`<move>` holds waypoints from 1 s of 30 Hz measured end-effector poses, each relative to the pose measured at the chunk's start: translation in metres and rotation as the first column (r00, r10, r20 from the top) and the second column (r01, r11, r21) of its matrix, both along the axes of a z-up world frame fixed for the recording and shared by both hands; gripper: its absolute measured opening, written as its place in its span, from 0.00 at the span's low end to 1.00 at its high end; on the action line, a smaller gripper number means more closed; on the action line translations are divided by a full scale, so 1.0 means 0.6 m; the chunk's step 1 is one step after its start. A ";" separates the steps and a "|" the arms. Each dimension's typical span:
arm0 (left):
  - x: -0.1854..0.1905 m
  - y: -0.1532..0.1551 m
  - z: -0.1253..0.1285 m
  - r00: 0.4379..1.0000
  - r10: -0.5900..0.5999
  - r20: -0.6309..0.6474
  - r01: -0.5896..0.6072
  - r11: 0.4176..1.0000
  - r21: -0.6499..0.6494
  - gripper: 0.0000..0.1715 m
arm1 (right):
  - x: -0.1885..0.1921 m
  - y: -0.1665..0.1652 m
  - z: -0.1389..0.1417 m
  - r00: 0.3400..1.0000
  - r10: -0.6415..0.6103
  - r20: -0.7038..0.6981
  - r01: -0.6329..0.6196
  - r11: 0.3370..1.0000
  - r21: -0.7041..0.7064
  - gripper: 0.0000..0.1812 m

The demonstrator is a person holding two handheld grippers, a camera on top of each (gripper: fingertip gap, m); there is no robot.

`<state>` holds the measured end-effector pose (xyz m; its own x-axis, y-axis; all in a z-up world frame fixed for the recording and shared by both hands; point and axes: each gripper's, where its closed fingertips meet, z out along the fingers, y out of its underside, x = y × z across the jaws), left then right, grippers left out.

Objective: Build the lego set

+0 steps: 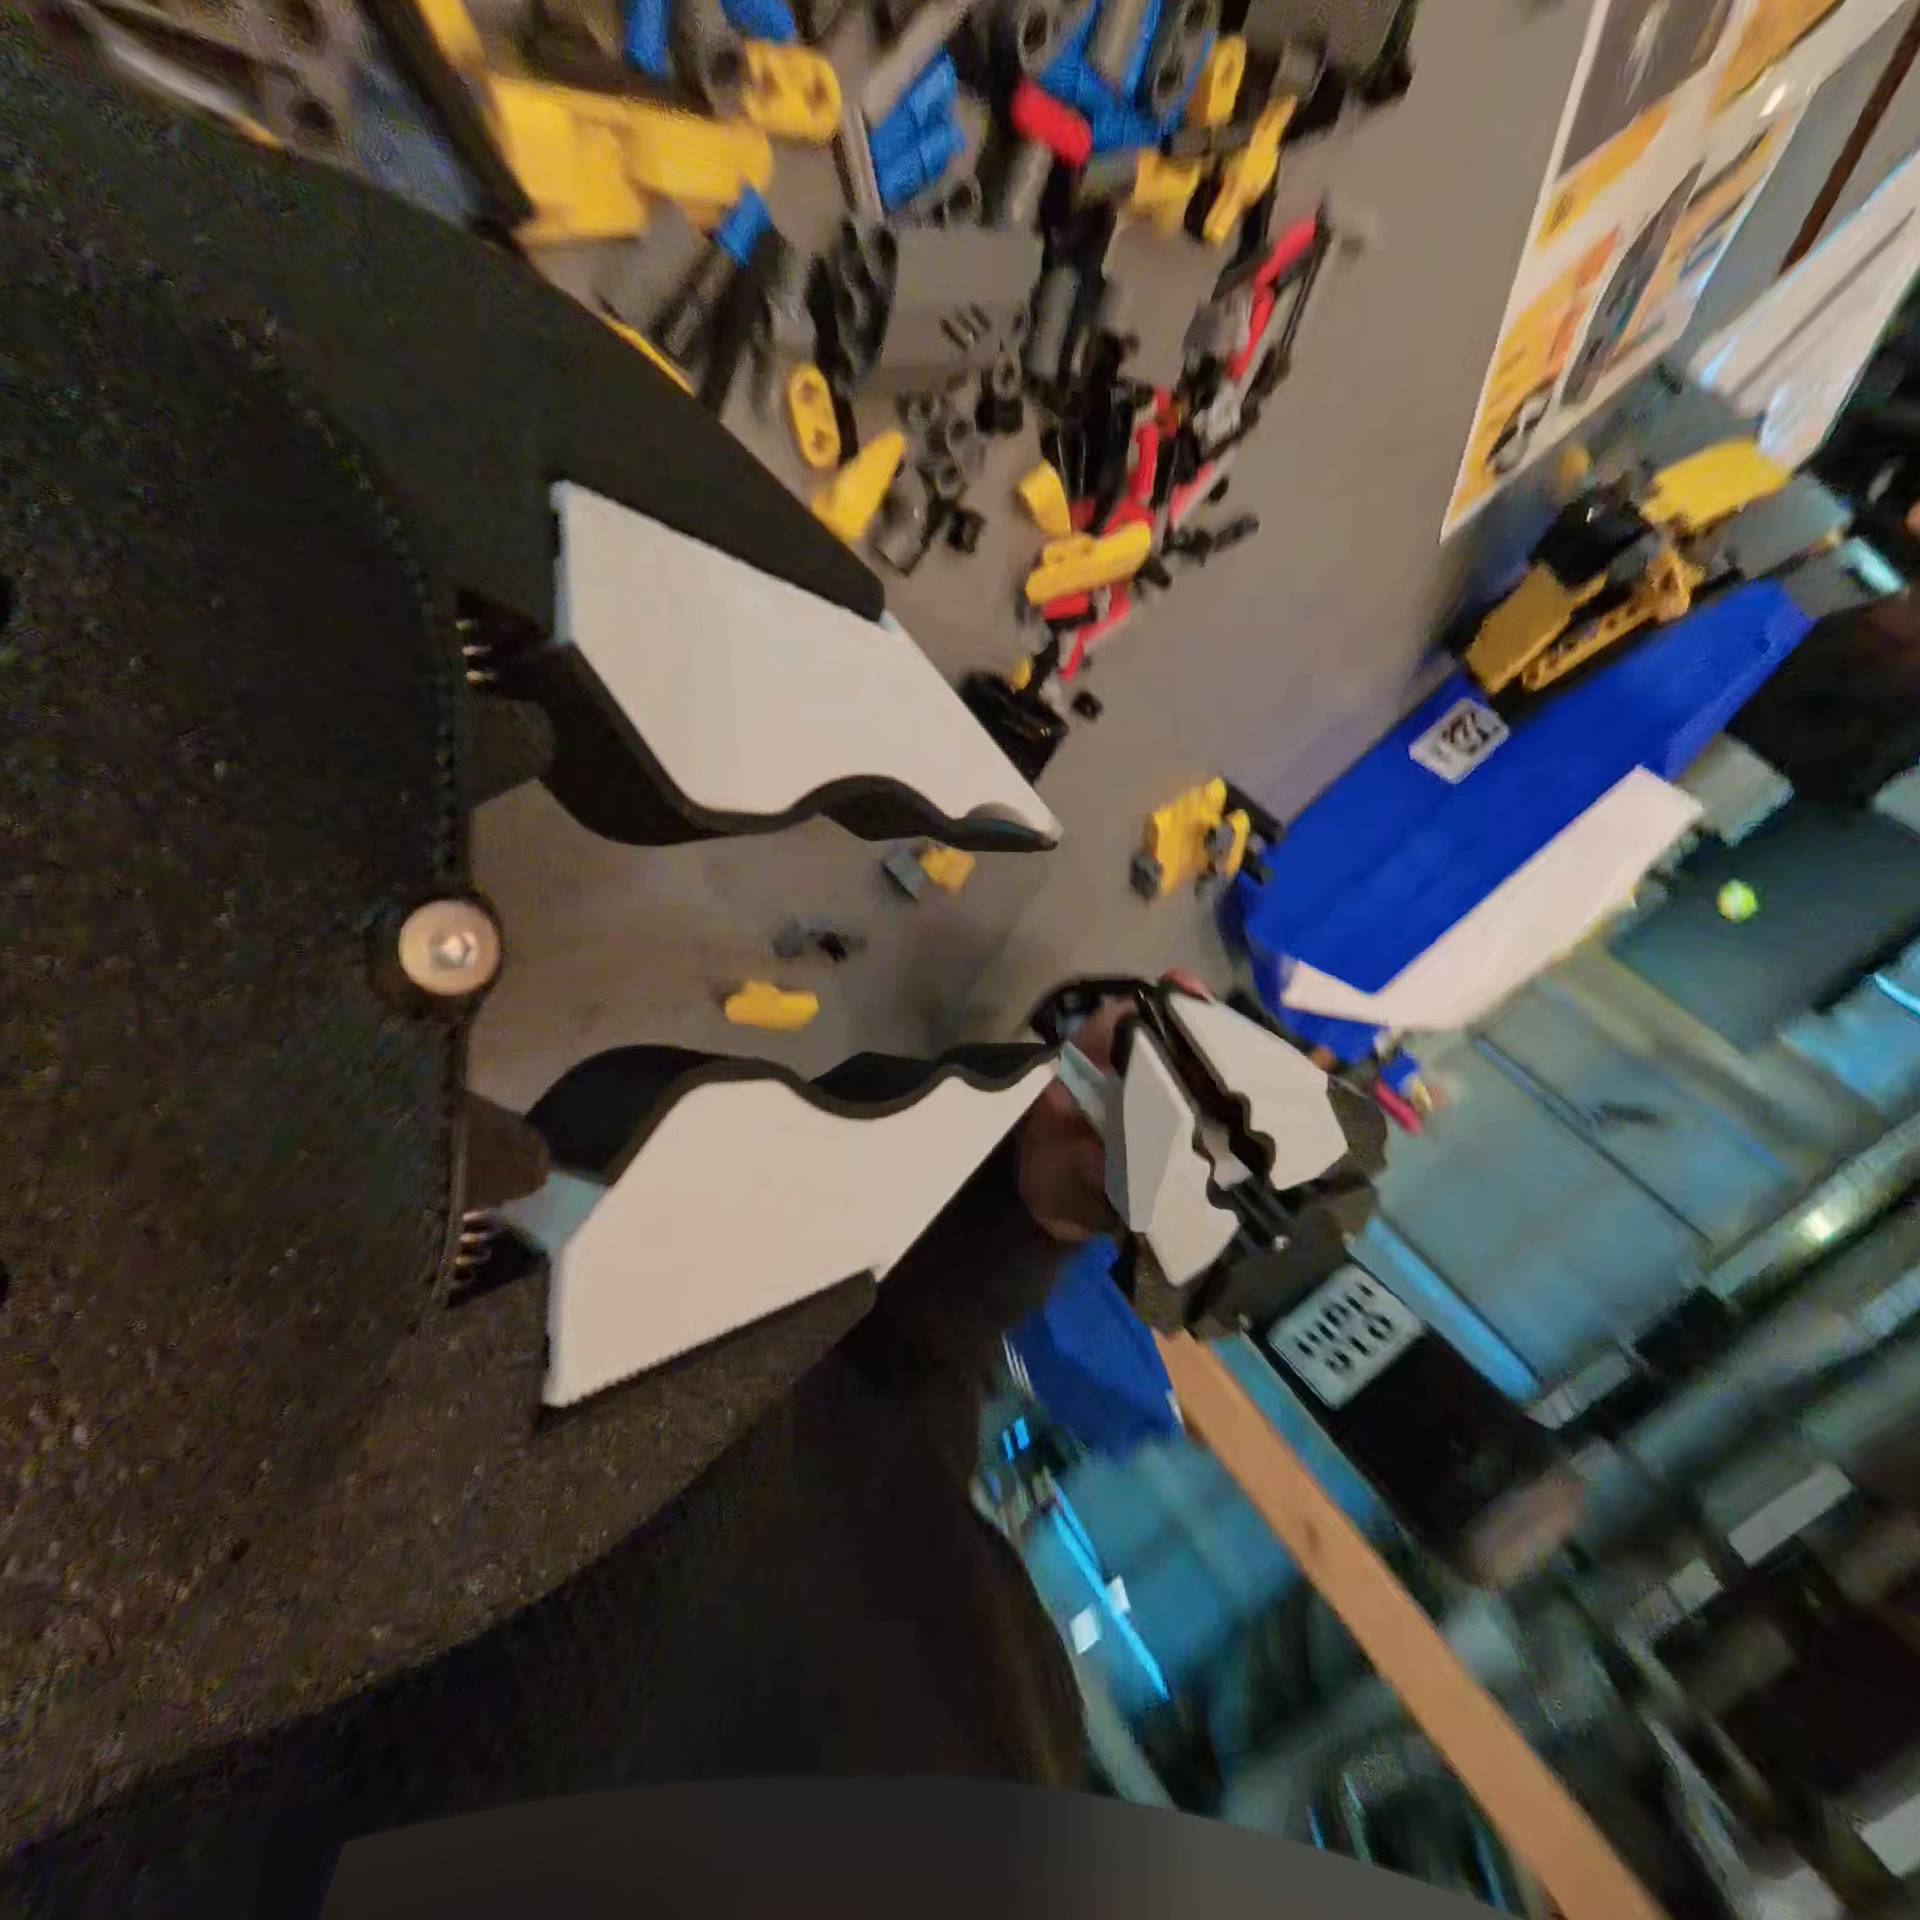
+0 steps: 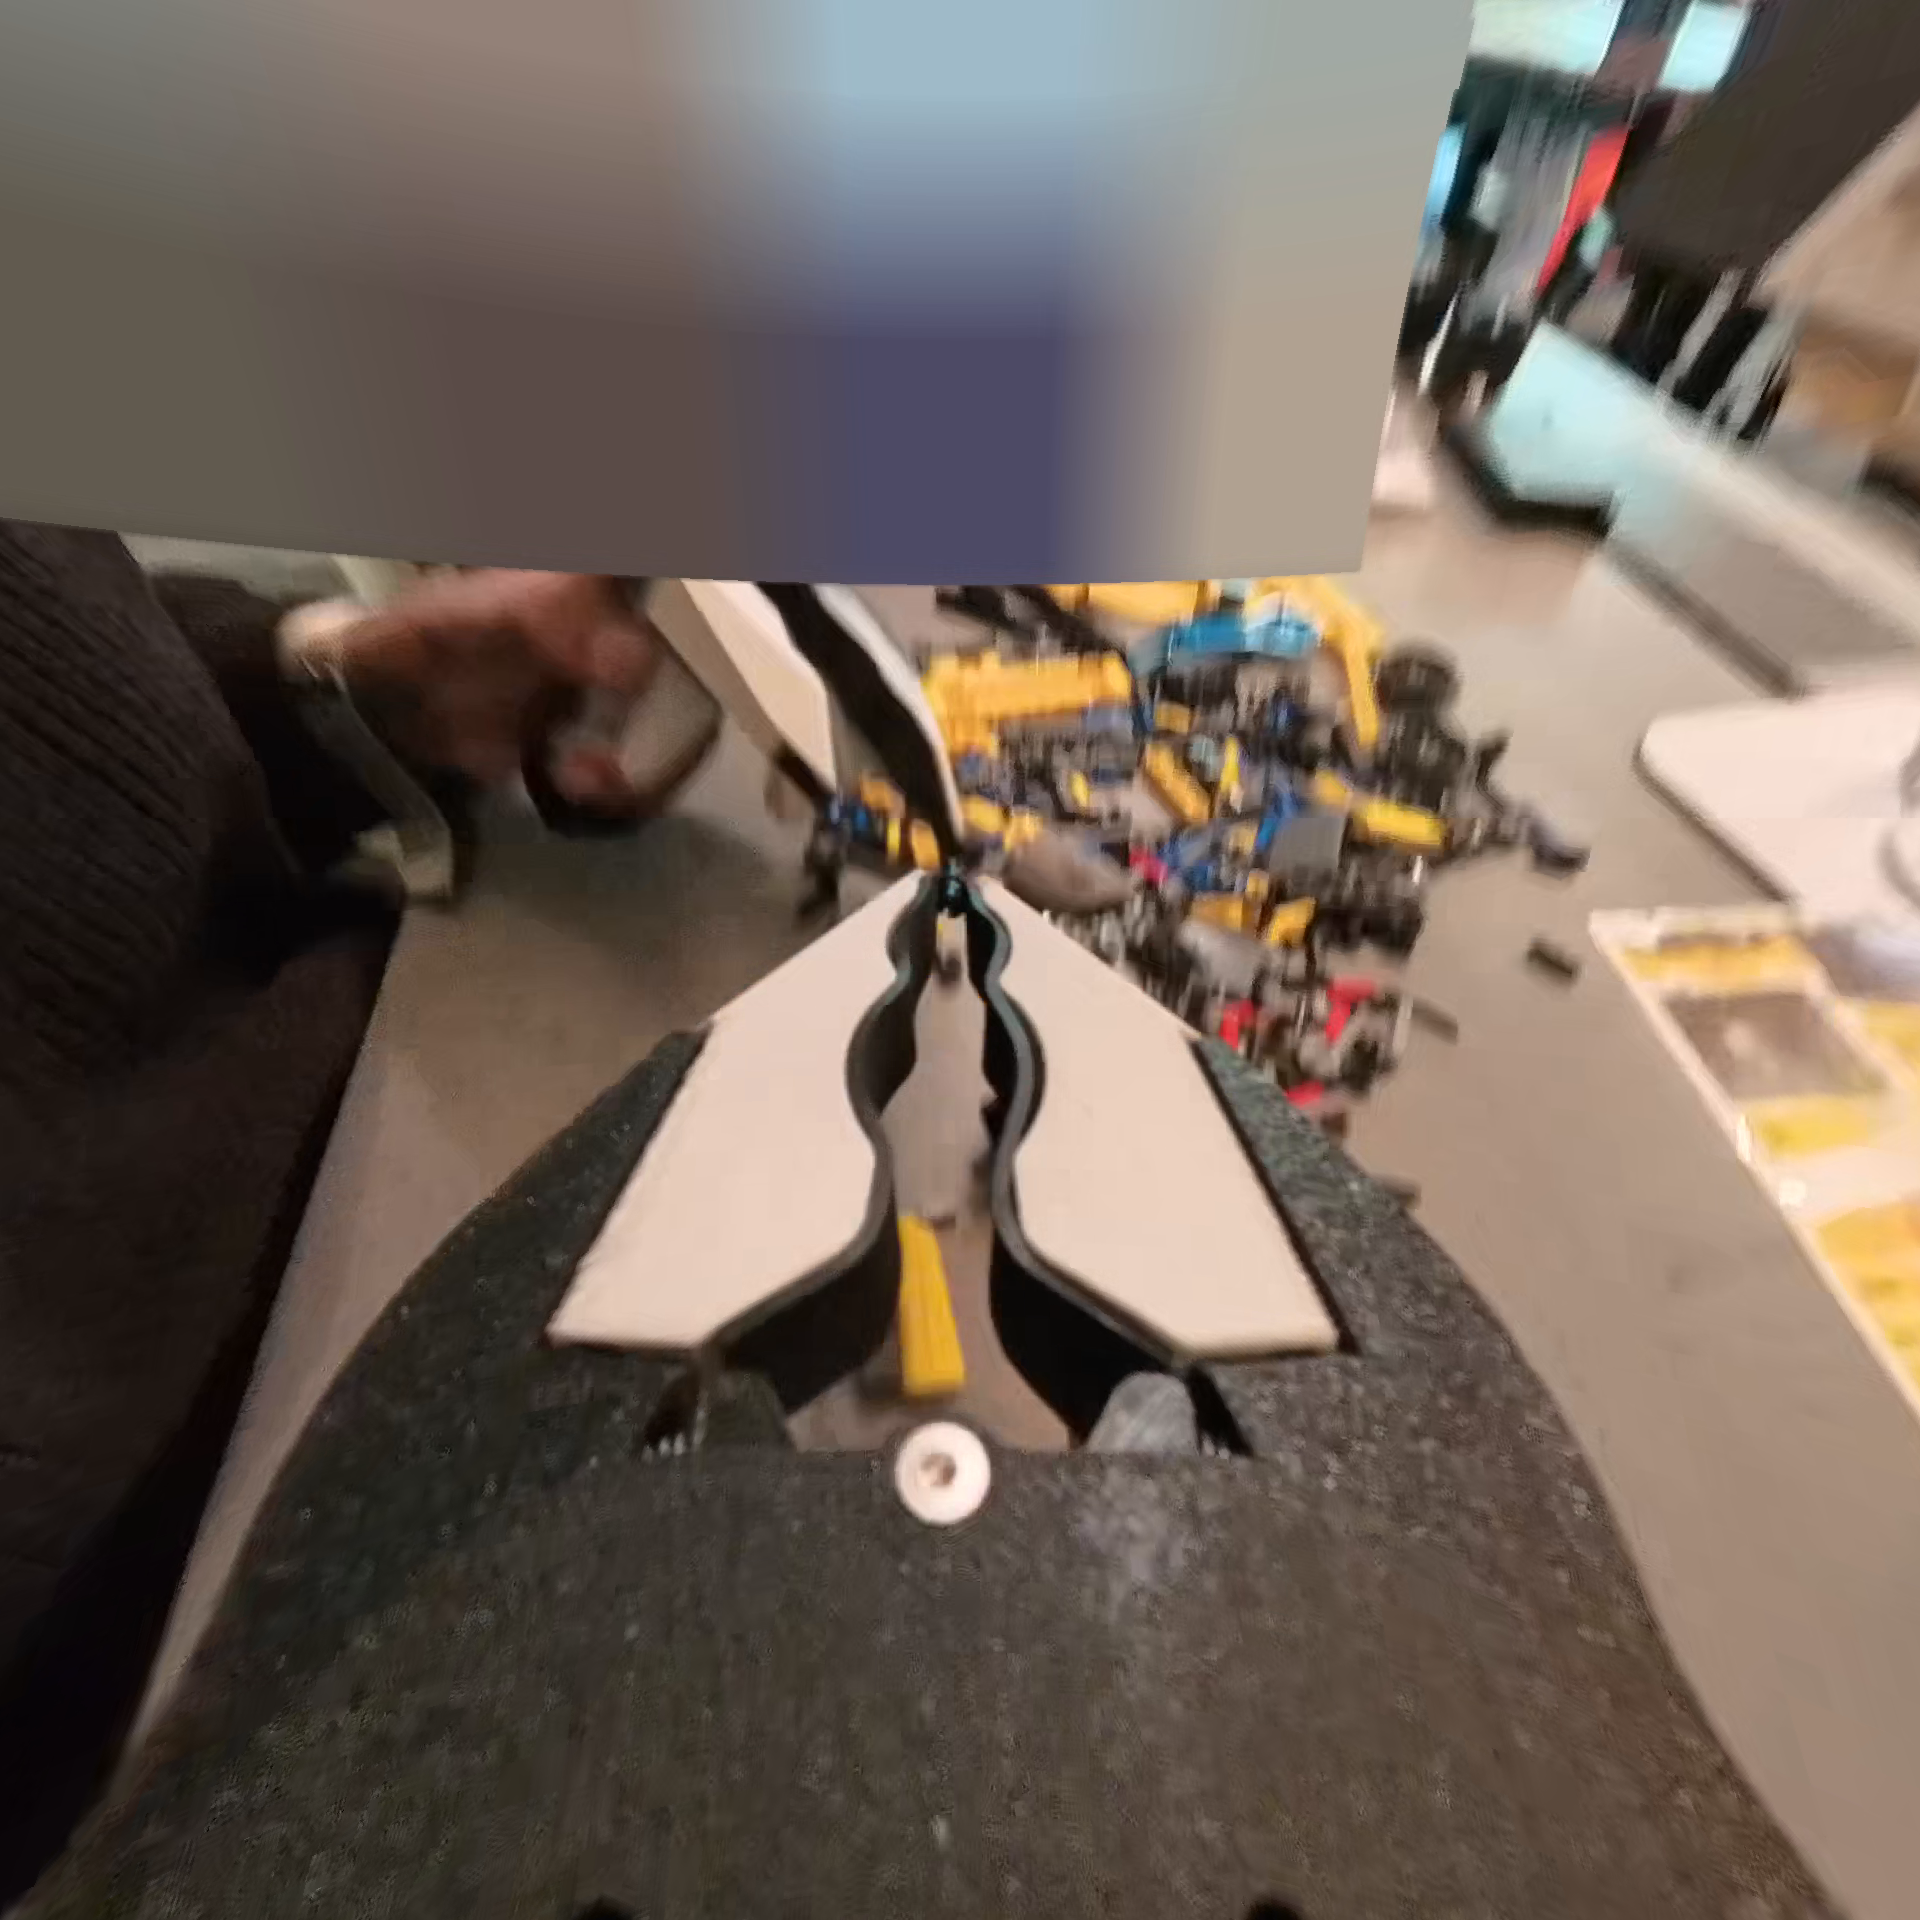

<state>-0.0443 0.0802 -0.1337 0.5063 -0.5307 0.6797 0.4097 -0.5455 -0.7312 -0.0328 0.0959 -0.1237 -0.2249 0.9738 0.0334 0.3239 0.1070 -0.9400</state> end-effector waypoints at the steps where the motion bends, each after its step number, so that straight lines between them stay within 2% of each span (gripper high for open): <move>1: -0.006 -0.004 -0.001 0.997 0.034 -0.063 -0.034 0.999 0.004 0.20 | 0.008 0.002 -0.021 0.995 -0.010 0.101 0.009 1.000 0.009 0.02; 3: -0.028 -0.008 -0.006 0.983 0.107 -0.151 -0.105 0.994 0.019 0.20 | 0.028 -0.007 -0.056 0.954 0.006 0.300 -0.023 0.998 0.054 0.02; 5: -0.052 -0.010 -0.021 0.963 0.158 -0.219 -0.154 0.987 0.036 0.16 | 0.049 -0.026 -0.078 0.882 0.036 0.471 -0.096 0.990 0.104 0.02; 8: -0.060 -0.021 -0.015 0.977 0.147 -0.152 -0.139 0.988 0.068 0.10 | 0.069 -0.047 -0.100 0.750 0.042 0.660 -0.207 0.963 0.174 0.02; 11: -0.067 -0.023 -0.012 0.983 0.149 -0.108 -0.141 0.987 0.070 0.09 | 0.082 -0.062 -0.121 0.626 0.044 0.779 -0.282 0.944 0.173 0.02; 16: -0.070 -0.029 -0.007 0.989 0.134 -0.057 -0.130 0.989 0.068 0.09 | 0.091 -0.069 -0.149 0.503 0.050 0.863 -0.341 0.929 0.145 0.02; 18: -0.072 -0.029 -0.007 0.991 0.128 -0.034 -0.126 0.990 0.059 0.10 | 0.092 -0.072 -0.151 0.476 0.055 0.877 -0.356 0.925 0.135 0.02; 27: -0.080 -0.032 -0.002 0.992 0.114 0.047 -0.117 0.992 0.048 0.10 | 0.093 -0.068 -0.154 0.415 0.019 0.910 -0.334 0.933 0.133 0.02; 30: -0.080 -0.032 -0.002 0.992 0.112 0.050 -0.114 0.992 0.048 0.10 | 0.093 -0.068 -0.155 0.399 0.013 0.917 -0.287 0.951 0.111 0.02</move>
